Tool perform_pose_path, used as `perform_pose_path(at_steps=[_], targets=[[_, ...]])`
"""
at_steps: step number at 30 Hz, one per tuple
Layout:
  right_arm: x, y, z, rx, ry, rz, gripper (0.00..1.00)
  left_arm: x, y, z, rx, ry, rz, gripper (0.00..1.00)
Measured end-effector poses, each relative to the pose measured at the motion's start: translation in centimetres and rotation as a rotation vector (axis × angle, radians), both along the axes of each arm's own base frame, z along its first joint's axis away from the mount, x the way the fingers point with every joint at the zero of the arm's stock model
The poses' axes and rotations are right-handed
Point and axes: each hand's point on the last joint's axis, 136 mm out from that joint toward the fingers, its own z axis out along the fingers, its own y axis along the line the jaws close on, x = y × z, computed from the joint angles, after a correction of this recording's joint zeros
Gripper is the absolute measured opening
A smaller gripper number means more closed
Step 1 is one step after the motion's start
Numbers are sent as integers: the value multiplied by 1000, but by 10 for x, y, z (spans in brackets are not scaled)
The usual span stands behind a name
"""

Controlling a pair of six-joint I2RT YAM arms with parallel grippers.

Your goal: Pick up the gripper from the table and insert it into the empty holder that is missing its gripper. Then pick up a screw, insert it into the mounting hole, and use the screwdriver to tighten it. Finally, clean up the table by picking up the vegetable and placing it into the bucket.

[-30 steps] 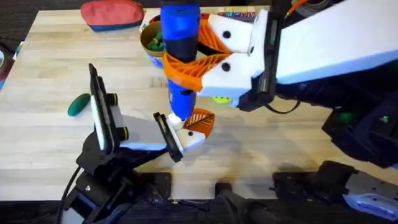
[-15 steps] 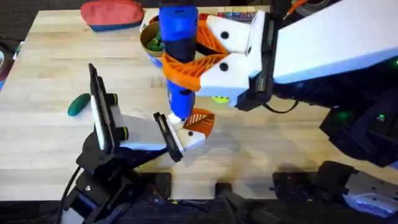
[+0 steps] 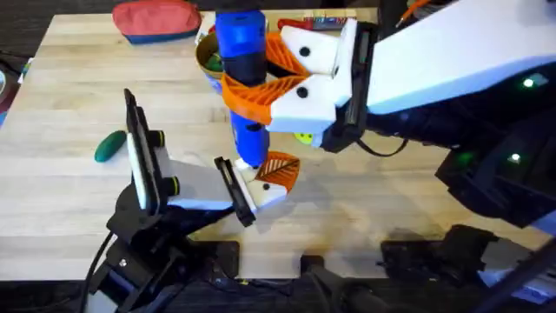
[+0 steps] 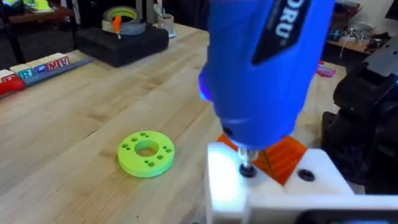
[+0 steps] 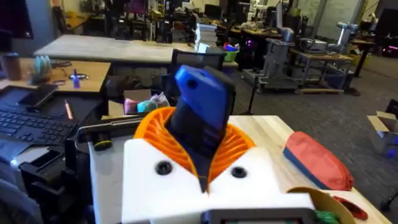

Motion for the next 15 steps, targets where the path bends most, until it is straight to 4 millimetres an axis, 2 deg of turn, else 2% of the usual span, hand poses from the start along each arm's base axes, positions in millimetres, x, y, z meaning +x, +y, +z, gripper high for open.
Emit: perform_pose_path(at_steps=[11, 15], targets=[[-1, 0, 0, 1, -2, 2, 5, 0, 0, 0, -1, 1, 0, 11], [-6, -3, 15, 58, -57, 14, 5, 0, 0, 0, -1, -2, 0, 11]])
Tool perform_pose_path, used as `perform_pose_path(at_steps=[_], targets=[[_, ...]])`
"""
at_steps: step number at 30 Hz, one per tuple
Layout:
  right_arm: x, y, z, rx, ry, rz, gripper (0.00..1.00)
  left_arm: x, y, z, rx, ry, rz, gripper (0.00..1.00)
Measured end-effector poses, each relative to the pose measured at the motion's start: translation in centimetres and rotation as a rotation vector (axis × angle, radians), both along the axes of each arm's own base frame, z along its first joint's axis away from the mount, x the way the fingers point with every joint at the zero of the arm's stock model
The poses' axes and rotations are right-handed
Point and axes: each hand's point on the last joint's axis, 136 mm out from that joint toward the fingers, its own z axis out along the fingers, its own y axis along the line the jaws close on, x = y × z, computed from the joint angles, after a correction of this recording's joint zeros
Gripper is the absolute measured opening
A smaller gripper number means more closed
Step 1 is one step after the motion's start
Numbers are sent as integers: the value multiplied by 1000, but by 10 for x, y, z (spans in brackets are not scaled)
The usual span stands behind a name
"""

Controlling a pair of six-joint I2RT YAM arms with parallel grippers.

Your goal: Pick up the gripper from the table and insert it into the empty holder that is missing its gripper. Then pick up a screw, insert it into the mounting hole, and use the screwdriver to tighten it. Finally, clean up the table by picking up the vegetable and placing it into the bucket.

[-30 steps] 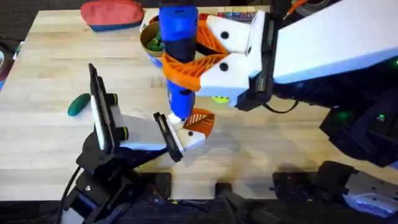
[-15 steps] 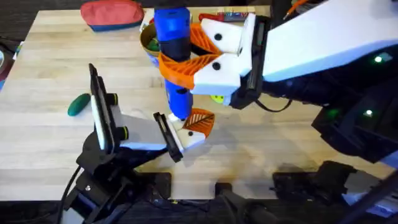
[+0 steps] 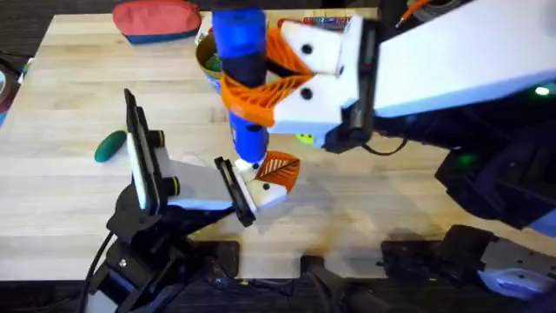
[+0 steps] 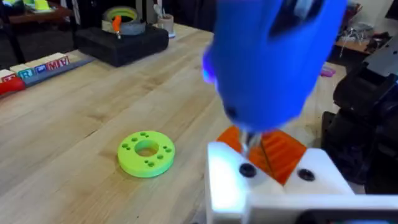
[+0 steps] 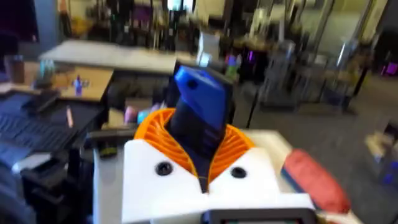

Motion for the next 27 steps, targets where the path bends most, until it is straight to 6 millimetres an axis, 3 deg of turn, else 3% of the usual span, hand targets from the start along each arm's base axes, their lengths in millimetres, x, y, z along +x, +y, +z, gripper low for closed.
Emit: perform_pose_path(at_steps=[6, 10, 13, 16, 21, 27], targets=[[-7, -36, 47, 121, -119, -61, 5, 0, 0, 0, 0, -2, 0, 11], [10, -47, 45, 105, -112, -124, 5, 0, 0, 0, 1, -1, 0, 11], [39, -54, 19, 9, -81, -214, 5, 0, 0, 0, 0, -2, 0, 11], [83, -74, -21, -144, -48, -386, 5, 0, 0, 0, 0, -2, 0, 11], [153, -135, -87, -495, -118, -736, 5, 0, 0, 0, 0, -2, 0, 11], [198, -204, -147, -971, -243, -988, 5, 0, 0, 0, 1, -2, 0, 11]])
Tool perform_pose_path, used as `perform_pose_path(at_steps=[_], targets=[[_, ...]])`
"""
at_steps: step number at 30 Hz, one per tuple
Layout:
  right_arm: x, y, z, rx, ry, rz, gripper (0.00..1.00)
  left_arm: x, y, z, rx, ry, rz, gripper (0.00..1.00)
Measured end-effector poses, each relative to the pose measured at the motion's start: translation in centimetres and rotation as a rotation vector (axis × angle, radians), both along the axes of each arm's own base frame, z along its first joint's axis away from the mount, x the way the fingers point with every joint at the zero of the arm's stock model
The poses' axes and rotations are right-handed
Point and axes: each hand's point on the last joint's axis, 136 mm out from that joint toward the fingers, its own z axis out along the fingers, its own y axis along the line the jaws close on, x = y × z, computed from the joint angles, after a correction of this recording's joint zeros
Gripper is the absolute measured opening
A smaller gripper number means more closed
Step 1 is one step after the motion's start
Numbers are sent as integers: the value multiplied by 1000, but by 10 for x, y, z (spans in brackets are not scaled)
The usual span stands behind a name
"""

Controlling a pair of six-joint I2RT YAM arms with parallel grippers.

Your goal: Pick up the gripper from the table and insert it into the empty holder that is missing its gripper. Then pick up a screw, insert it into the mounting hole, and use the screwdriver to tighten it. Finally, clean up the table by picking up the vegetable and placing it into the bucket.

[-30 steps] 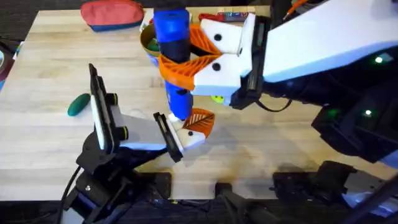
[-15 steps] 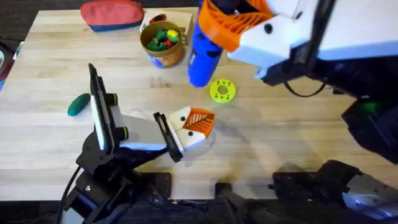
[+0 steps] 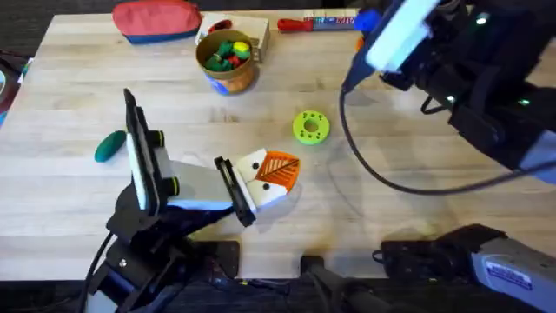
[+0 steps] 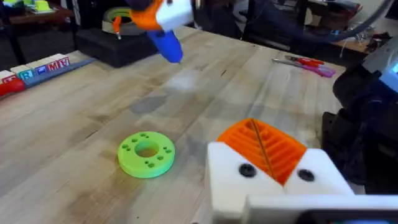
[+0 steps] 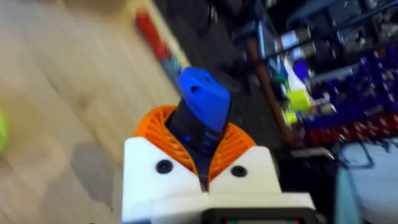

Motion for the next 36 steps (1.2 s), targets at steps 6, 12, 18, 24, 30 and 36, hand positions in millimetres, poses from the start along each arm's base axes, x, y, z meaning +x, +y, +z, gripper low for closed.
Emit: perform_pose_path(at_steps=[6, 12, 18, 24, 30, 36], targets=[[12, -31, -77, -348, 169, -67, 5, 0, 0, 0, 0, 0, 0, 11], [13, -36, -116, -462, 260, -48, 5, 0, 0, 0, 0, 0, 0, 11], [-3, -38, -151, -549, 386, 19, 5, 0, 0, 0, 0, 0, 0, 11], [-18, -32, -166, -545, 464, 74, 487, 0, 0, 0, 0, 0, 0, 11], [-10, -27, -155, -465, 439, 30, 989, 0, 0, 0, 0, -1, 0, 11], [-12, -27, -155, -336, 468, -55, 990, 0, 0, 0, 0, -1, 0, 16]])
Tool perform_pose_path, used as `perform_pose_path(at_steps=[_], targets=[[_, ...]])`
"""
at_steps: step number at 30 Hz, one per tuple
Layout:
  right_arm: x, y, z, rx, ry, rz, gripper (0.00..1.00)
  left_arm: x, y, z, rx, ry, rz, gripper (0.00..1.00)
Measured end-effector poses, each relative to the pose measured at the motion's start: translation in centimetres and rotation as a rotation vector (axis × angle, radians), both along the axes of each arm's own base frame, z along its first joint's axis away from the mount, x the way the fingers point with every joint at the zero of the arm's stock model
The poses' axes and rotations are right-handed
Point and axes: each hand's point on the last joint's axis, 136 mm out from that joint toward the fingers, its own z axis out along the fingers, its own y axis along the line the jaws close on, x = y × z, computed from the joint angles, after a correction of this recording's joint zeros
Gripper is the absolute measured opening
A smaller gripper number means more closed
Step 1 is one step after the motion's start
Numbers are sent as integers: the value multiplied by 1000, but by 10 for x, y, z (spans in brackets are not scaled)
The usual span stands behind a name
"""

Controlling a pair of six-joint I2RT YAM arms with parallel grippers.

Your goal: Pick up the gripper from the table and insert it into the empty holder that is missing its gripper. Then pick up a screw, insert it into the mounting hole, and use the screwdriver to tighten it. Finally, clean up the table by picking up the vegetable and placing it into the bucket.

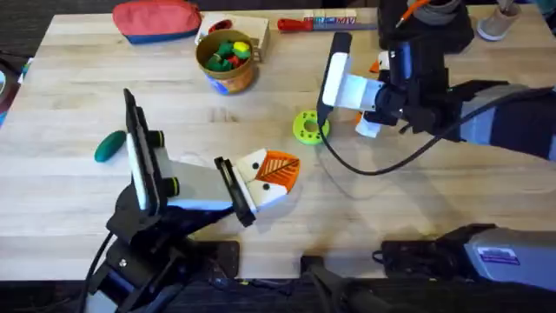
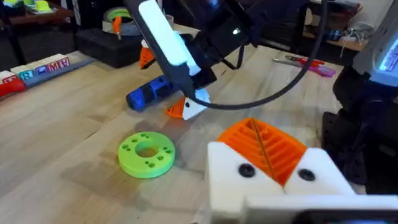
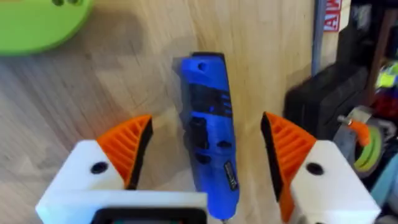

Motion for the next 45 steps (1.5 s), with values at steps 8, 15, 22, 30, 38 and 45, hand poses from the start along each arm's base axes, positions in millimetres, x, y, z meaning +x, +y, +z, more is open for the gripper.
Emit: perform_pose_path(at_steps=[8, 15, 22, 30, 38, 45], targets=[[-19, 1, 69, 301, -115, -218, 991, 0, 0, 0, 0, 0, 0, 987], [-35, -1, 115, 528, -200, -338, 991, 1, 0, 0, -1, 2, 4, 987], [-56, 5, 132, 679, -172, -363, 991, 12, 16, -4, 6, 200, 144, 986], [-68, 28, 136, 812, -88, -302, 991, 30, 70, 32, 196, 390, 498, 986], [-70, 33, 136, 839, -67, -293, 992, 79, 87, 32, 494, 491, 700, 987], [-70, 33, 136, 840, -64, -291, 991, 102, 112, -2, 708, 540, 796, 986]])
